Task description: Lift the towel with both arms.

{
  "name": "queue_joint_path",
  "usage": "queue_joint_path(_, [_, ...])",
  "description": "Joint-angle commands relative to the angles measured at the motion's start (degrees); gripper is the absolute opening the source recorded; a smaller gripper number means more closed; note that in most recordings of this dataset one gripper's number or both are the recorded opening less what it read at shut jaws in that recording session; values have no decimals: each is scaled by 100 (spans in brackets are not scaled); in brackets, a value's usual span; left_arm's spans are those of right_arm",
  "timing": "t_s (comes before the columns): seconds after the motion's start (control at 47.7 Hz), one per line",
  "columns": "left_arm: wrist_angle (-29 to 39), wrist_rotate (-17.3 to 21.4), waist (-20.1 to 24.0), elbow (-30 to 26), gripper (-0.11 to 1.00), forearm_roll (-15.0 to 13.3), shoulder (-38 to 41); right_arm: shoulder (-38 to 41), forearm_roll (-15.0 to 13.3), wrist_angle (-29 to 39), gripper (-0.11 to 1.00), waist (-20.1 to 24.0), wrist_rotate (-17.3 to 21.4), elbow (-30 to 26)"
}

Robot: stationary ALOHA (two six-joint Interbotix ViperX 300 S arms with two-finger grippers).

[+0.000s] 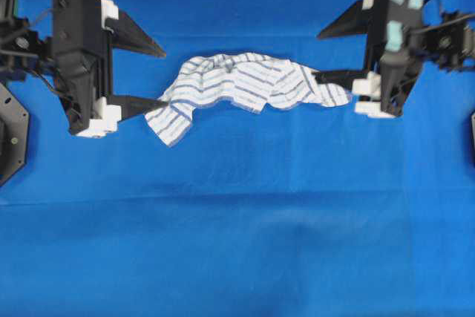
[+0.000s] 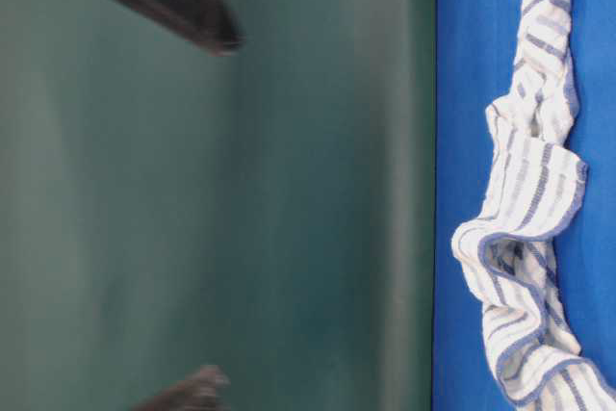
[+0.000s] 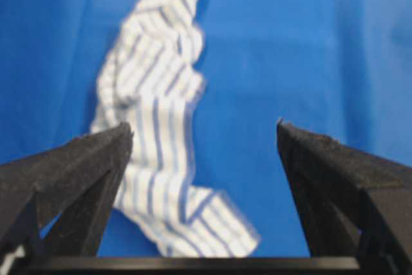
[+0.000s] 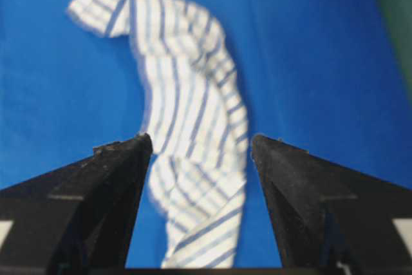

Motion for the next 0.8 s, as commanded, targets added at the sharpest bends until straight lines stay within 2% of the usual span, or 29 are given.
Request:
queue_joint_path(0.0, [-334, 9, -9, 193, 89, 0, 62, 167, 9, -308, 65, 9, 62, 105])
queue_joint_path(0.21, [-1169, 0, -9, 826, 89, 0, 343, 914, 9, -905, 65, -79, 114, 431])
queue_joint_path(0.44, [-2285, -9, -9, 1441, 89, 0, 1020, 1872, 18, -1503, 65, -141, 114, 519])
queue_joint_path(0.608, [-2856, -18, -9, 1521, 89, 0, 1696, 2435, 18, -1811, 65, -193, 114, 492])
queue_joint_path(0.776, [-3076, -18, -9, 1433, 89, 0, 2426, 2883, 62, -2206, 65, -255, 114, 483])
